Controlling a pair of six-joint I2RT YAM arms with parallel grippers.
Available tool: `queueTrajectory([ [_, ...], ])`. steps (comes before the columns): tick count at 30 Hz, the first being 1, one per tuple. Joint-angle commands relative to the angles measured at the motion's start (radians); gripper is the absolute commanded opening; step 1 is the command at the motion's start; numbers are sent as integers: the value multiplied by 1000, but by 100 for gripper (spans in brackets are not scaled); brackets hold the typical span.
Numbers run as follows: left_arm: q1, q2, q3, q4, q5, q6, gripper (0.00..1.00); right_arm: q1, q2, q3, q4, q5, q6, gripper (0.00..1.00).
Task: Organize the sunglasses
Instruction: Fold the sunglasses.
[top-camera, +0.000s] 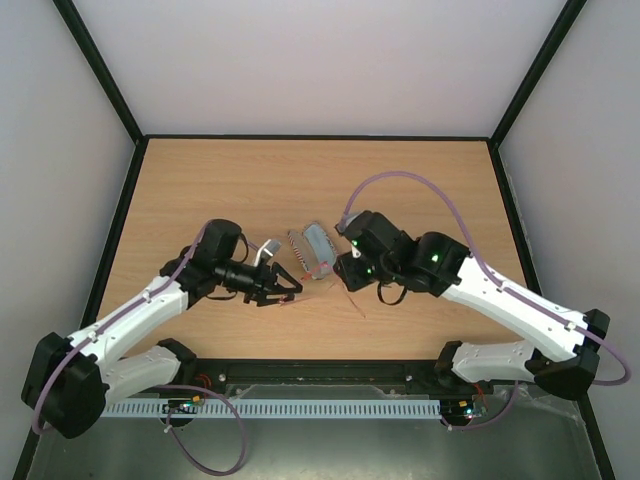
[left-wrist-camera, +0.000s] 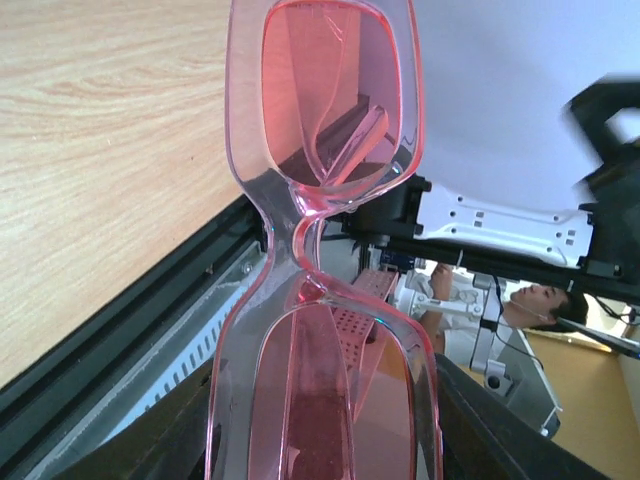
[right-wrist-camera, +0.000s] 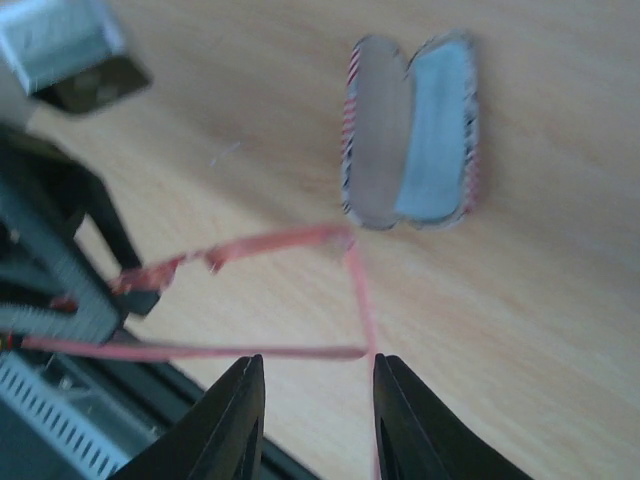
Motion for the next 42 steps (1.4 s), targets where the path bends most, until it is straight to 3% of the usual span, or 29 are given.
queueTrajectory([
  [1, 6, 26, 35, 85, -37, -39, 40, 40, -35, -134, 71, -154, 69, 32],
  [7, 11, 42, 40, 125, -39, -61, 40, 69, -74, -264, 163, -206, 116, 30],
  [10, 15, 48, 47, 127, -30, -59, 40, 68, -54, -277, 201, -224, 113, 19],
  [12, 15, 49, 48, 129, -23, -57, 40, 69, -29, -283, 225, -225, 108, 18],
  [24, 15, -2, 24, 130, 12, -69, 41, 63, 197, -146, 267, -38, 98, 13],
  [35, 15, -16, 8, 148, 14, -78, 41, -23, 196, -94, 274, 0, 103, 13],
  [42, 31, 4, 22, 181, -32, -86, 41, -27, 78, -74, 220, 1, 118, 18],
])
